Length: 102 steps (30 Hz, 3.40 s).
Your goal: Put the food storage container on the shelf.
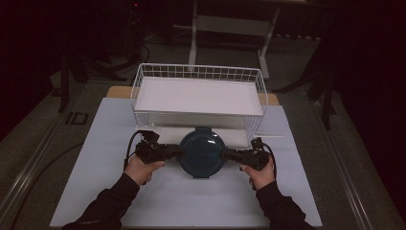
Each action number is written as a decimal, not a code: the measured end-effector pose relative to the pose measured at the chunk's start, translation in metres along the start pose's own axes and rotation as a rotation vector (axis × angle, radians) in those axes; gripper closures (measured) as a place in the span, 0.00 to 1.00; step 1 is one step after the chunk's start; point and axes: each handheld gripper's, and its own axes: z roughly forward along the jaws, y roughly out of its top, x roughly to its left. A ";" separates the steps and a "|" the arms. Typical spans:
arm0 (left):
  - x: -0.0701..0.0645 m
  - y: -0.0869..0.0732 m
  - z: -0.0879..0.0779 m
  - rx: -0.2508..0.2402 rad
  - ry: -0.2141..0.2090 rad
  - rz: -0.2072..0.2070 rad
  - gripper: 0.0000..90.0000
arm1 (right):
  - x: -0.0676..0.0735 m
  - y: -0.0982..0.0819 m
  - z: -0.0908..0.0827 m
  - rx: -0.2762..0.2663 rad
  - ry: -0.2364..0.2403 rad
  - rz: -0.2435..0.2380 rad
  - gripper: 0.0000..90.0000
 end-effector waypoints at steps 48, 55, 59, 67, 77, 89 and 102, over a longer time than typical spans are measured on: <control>0.062 0.009 0.039 -0.115 0.000 -0.030 0.59 | -0.047 0.024 0.038 -0.085 -0.127 0.028 0.60; 0.061 0.012 0.041 -0.153 0.073 0.003 0.54 | -0.043 0.029 0.042 -0.115 -0.181 -0.005 0.62; 0.055 0.015 0.043 -0.169 0.144 0.048 0.51 | -0.042 0.031 0.044 -0.125 -0.208 -0.007 0.58; 0.054 0.016 0.045 -0.192 0.194 0.043 0.43 | -0.041 0.032 0.046 -0.143 -0.249 -0.002 0.51; 0.044 0.012 0.033 -0.151 0.198 0.067 0.12 | -0.023 0.031 0.040 -0.143 -0.239 -0.065 0.45; 0.025 0.003 0.012 0.002 0.147 0.176 0.00 | 0.009 0.021 0.027 -0.148 -0.171 -0.129 0.46; -0.003 -0.021 -0.017 0.048 0.092 0.290 0.00 | 0.036 -0.009 0.037 -0.060 -0.128 -0.175 0.64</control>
